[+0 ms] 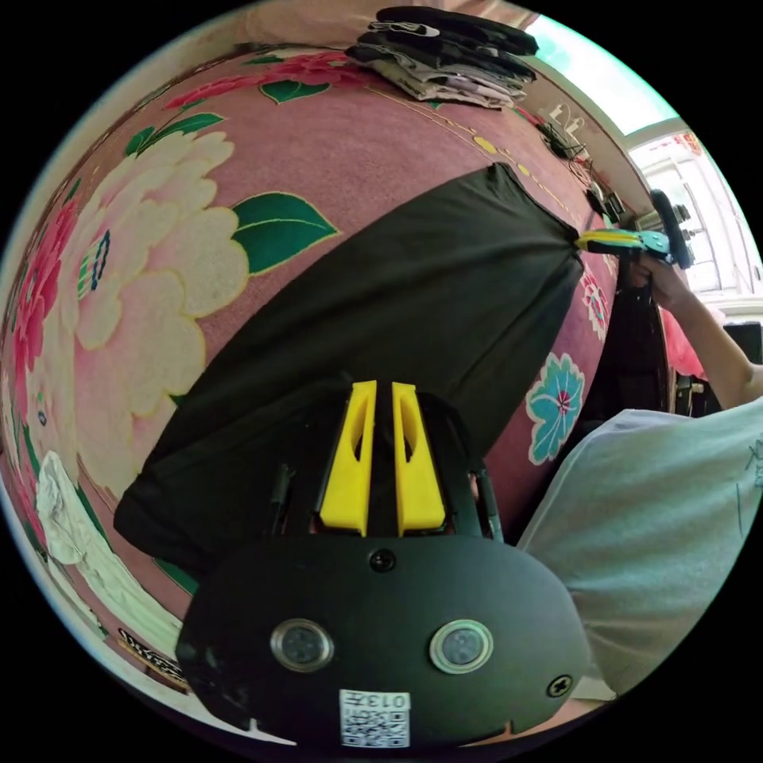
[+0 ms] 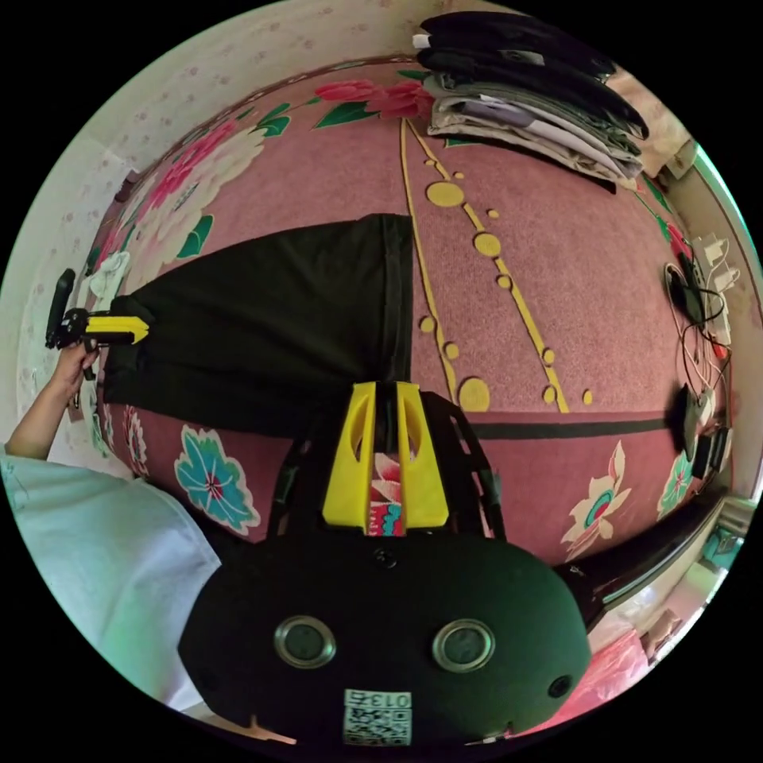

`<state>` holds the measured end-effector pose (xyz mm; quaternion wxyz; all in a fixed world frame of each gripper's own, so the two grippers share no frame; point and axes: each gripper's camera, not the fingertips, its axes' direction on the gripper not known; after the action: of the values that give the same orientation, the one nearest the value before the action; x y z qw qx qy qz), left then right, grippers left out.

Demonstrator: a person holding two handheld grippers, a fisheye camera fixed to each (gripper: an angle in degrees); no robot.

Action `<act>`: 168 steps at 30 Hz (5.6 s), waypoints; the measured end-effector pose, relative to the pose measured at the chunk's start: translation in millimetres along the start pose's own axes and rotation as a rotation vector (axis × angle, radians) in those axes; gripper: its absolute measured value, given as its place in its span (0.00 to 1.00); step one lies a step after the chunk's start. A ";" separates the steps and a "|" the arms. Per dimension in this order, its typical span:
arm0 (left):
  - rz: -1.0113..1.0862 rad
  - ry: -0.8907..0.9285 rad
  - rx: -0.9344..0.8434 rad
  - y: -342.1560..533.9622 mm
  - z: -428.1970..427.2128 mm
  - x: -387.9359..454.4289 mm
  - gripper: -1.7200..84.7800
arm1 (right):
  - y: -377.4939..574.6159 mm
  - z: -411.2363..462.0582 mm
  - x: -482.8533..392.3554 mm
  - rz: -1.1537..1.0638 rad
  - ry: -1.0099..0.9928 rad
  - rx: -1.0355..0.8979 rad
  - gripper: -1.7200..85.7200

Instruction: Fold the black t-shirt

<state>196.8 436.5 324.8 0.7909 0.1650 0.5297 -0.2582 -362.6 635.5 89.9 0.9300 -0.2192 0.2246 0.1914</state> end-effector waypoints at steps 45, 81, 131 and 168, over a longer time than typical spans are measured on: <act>-0.467 -0.414 0.245 141.7 79.0 -65.3 0.02 | -253.2 -25.0 -333.8 -0.505 -0.025 0.034 0.02; -1.065 0.106 0.444 399.1 192.5 -104.9 0.19 | -503.4 4.1 -775.5 -1.277 -0.334 -0.057 0.12; 0.231 0.255 0.336 -13.9 156.5 147.5 0.03 | -262.4 9.5 -105.3 -0.935 -0.061 0.303 0.02; -0.115 0.015 0.209 -93.9 45.6 88.8 0.10 | -126.6 185.8 97.5 -0.174 -0.211 0.077 0.06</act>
<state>203.4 315.1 261.5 0.7493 0.2180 0.5142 -0.3558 -162.5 647.2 231.0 0.9692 -0.1807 0.1131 0.1233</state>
